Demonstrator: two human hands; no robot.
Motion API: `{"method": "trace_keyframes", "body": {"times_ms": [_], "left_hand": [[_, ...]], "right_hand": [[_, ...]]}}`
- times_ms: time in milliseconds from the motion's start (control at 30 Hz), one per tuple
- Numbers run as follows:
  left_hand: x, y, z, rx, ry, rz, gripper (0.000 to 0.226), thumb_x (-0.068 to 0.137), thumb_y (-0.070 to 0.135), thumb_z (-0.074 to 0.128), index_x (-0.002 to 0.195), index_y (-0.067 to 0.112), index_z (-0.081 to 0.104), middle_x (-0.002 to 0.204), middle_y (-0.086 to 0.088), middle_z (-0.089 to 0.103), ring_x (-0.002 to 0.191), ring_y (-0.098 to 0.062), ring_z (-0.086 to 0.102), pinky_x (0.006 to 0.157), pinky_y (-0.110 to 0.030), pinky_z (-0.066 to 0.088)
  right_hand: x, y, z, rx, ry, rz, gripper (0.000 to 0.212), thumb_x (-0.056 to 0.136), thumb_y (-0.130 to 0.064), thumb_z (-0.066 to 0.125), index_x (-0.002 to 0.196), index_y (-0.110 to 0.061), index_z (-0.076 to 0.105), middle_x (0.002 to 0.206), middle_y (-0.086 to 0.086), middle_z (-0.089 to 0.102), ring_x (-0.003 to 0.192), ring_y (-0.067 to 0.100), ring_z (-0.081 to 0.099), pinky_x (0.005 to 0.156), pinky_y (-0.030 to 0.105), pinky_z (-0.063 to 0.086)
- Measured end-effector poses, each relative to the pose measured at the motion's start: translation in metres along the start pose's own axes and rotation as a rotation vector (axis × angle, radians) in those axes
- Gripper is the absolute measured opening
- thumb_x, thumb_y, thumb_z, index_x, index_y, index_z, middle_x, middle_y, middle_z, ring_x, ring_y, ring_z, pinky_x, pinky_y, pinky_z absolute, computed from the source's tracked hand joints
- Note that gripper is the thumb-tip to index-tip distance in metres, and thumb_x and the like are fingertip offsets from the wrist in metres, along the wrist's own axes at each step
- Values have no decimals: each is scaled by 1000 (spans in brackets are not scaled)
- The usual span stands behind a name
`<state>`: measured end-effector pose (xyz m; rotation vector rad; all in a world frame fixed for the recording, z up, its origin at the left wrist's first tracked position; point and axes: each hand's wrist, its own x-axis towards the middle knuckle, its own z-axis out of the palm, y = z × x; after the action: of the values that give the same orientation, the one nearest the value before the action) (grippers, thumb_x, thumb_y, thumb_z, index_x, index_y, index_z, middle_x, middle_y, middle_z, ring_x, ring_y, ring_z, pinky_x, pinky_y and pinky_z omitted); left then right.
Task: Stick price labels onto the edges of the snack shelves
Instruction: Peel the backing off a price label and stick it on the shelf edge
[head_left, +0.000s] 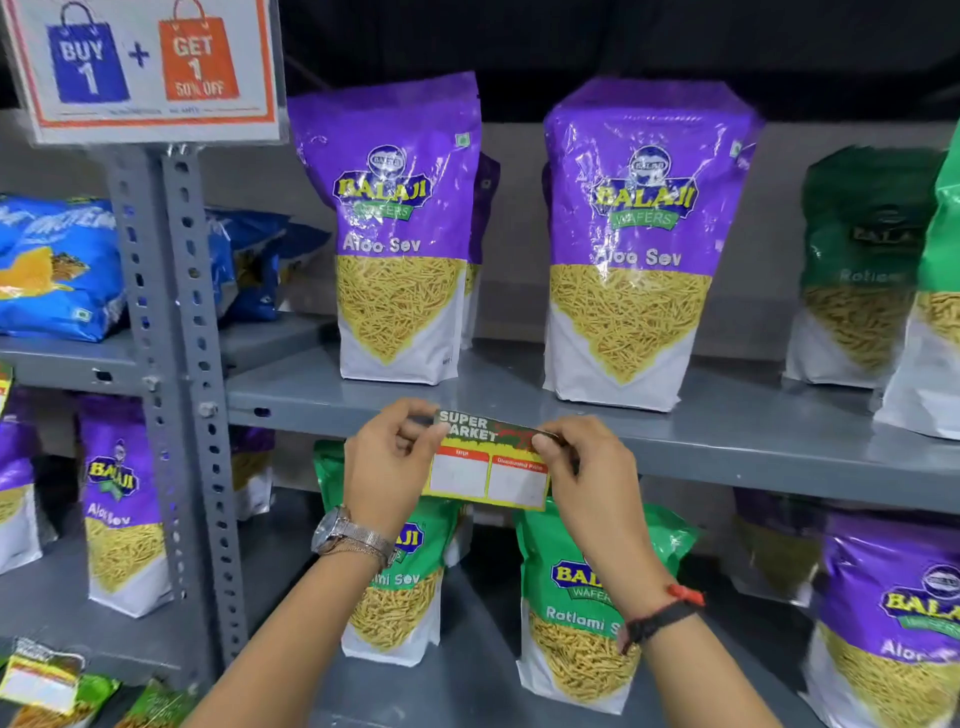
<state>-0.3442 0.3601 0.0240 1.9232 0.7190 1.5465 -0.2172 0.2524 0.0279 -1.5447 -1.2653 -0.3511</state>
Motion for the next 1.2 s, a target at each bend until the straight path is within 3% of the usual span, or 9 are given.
{"method": "trace_keyframes", "body": {"times_ms": [100, 200, 333, 500, 633, 800, 967, 1067, 1200], "left_hand": [[-4, -4, 1, -9, -40, 16, 15, 79, 8, 63, 89, 19, 59, 53, 7, 52, 49, 7, 52, 50, -3, 38], [-4, -1, 1, -3, 4, 39, 14, 80, 8, 63, 73, 20, 58, 57, 8, 54, 55, 10, 53, 53, -3, 41], [-1, 2, 3, 34, 65, 77, 13, 79, 7, 64, 68, 14, 60, 59, 11, 54, 59, 10, 53, 54, -3, 40], [3, -2, 7, 72, 89, 106, 11, 78, 3, 64, 69, 8, 61, 60, 9, 51, 62, 9, 52, 56, -3, 39], [2, -4, 9, 115, 94, 136, 10, 77, 2, 64, 69, 4, 61, 61, 15, 47, 65, 11, 51, 58, -1, 37], [3, -4, 9, 131, 114, 195, 8, 77, 6, 63, 71, 2, 60, 61, 6, 46, 64, 11, 49, 60, 3, 36], [7, -10, 5, 279, 44, 244, 34, 74, 39, 44, 82, 12, 64, 84, -10, 62, 80, -13, 46, 81, -27, 35], [13, -9, -1, 291, -80, 228, 39, 71, 44, 42, 85, 15, 65, 89, -8, 70, 82, -10, 52, 96, -55, 39], [21, -4, -3, 265, -144, 164, 26, 68, 31, 56, 80, 10, 66, 75, 0, 59, 75, -21, 54, 89, -56, 43]], "right_hand": [[0, 2, 2, -29, 11, 13, 12, 82, 1, 59, 82, -7, 67, 75, 9, 61, 68, 16, 48, 61, 5, 33], [0, 0, 5, 31, 48, 66, 14, 81, 2, 61, 87, -10, 65, 71, 4, 61, 62, 11, 52, 58, 7, 37], [2, -1, 8, 14, 89, 57, 15, 80, 4, 61, 73, -10, 58, 67, 7, 59, 60, 15, 53, 57, 13, 39], [0, -6, 9, -32, 114, 45, 14, 81, 4, 58, 72, -6, 59, 87, 2, 43, 65, -3, 44, 60, -4, 32], [1, -8, 9, -72, 125, 54, 12, 82, 2, 59, 73, -5, 59, 87, 3, 43, 61, 0, 43, 57, 11, 32], [1, -16, 8, -187, 112, 82, 7, 83, -8, 60, 78, -8, 56, 89, 5, 45, 65, 25, 51, 57, 29, 34], [4, -14, 5, -471, 178, 0, 25, 70, -14, 75, 92, -16, 63, 90, 8, 65, 77, 34, 51, 61, 36, 36], [7, -13, 3, -442, 137, 56, 17, 77, -22, 69, 94, -20, 66, 94, 4, 66, 87, 30, 47, 67, 30, 13], [8, -11, 3, -429, 114, 75, 13, 81, -25, 64, 94, -21, 66, 92, 2, 65, 84, 24, 40, 60, 29, 6]]}}
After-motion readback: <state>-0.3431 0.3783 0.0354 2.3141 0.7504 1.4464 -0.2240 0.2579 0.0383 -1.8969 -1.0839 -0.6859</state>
